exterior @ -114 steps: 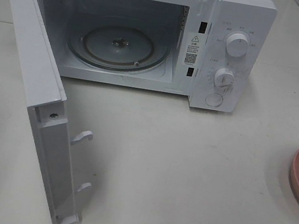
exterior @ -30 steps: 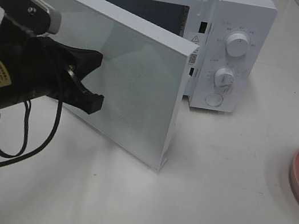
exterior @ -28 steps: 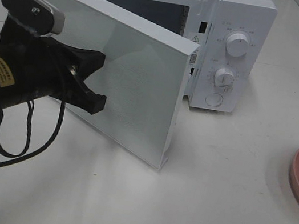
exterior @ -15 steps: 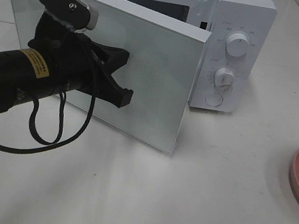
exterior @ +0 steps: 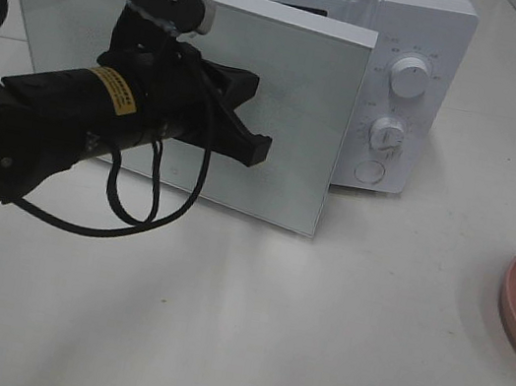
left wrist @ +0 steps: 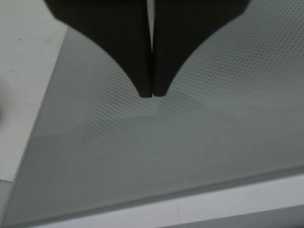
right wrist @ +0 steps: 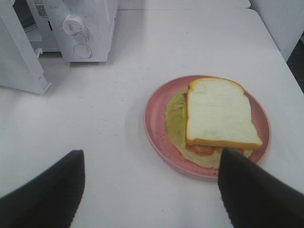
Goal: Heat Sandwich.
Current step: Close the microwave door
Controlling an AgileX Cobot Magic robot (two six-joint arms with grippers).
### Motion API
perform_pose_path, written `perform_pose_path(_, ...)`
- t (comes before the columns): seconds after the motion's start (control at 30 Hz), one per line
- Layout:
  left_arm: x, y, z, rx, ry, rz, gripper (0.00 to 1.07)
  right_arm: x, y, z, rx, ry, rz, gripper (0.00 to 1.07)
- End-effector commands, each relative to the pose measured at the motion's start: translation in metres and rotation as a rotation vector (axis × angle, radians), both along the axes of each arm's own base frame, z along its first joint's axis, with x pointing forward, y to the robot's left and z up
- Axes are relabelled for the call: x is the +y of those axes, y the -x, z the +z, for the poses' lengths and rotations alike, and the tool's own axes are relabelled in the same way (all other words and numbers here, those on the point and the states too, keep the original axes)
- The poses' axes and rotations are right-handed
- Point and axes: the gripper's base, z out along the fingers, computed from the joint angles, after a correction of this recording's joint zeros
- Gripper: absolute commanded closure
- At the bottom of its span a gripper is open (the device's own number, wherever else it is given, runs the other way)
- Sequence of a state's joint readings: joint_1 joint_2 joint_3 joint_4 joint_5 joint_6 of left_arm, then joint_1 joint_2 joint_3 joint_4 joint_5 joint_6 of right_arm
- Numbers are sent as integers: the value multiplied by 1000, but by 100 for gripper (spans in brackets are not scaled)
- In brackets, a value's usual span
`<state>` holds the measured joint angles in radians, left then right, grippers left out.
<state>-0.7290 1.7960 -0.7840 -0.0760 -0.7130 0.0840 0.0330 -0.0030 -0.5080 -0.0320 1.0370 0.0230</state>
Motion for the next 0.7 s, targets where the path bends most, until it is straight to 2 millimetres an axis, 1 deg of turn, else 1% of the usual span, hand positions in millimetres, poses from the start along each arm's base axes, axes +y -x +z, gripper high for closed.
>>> perform_pose_path(0.03,-4,-1,1,8,11,-1,107,0,4,0,-36,8,5,33)
perform_pose_path(0.4,-20,-16,-1,10,9,-11,107,0,4,0,-36,5,4,33)
perform_pose_path(0.5,-27,-22,2,8,10,-16,107,0,4,0,-36,5,4,33)
perform_pose_path(0.7,-33,-29,1,15,5,-17,107,0,4,0,-36,4,4,33)
